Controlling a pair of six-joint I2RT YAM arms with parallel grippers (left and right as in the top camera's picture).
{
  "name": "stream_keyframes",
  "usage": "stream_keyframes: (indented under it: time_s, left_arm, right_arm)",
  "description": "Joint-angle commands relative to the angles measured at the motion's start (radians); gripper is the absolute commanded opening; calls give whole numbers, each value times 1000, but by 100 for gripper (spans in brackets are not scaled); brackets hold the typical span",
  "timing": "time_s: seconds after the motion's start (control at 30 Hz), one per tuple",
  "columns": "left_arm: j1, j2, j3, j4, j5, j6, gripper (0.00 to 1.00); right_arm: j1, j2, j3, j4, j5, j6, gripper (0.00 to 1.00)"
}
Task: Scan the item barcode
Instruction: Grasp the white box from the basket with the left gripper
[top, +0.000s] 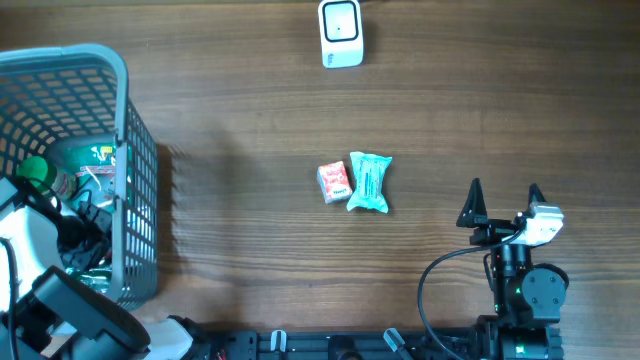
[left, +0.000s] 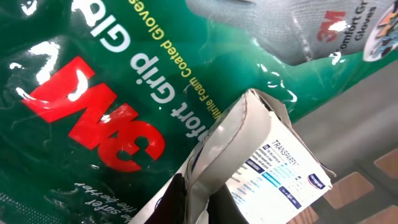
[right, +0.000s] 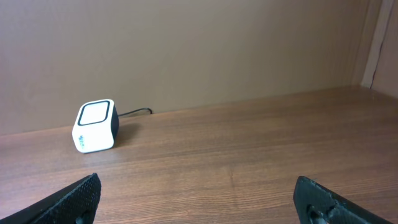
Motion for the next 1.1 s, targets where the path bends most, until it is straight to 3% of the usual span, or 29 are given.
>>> stream_keyframes:
  time_s: [0.0, 0.13, 0.23, 0.53, 0.7, 0.83, 0.97, 1.07]
  left_arm:
    - [2, -3, 19, -1, 93, -30, 4]
    - [2, -3, 146, -9, 326, -31, 4]
    - [2, -8, 245, -30, 405, -31, 4]
    - [2, -24, 271, -20, 359, -33, 4]
    - [2, -52, 407, -22, 371, -89, 4]
    - [2, -124, 573, -49, 382, -141, 4]
    - [2, -216, 602, -42, 402, -166, 4]
    - [2, -299, 602, 8, 500, -189, 4]
  right_arm:
    - [-3, -6, -1, 5, -12, -20, 100]
    - [-3, -6, -1, 6, -12, -20, 100]
    - [-3, -6, -1, 6, -12, -20, 100]
    - [-3, -6, -1, 6, -12, -20, 100]
    - [-3, -6, -1, 6, -12, -20, 99]
    - [-3, -6, -1, 6, -12, -20, 100]
    - [-3, -6, -1, 6, -12, -20, 100]
    - [-3, -6, -1, 6, -12, -20, 100]
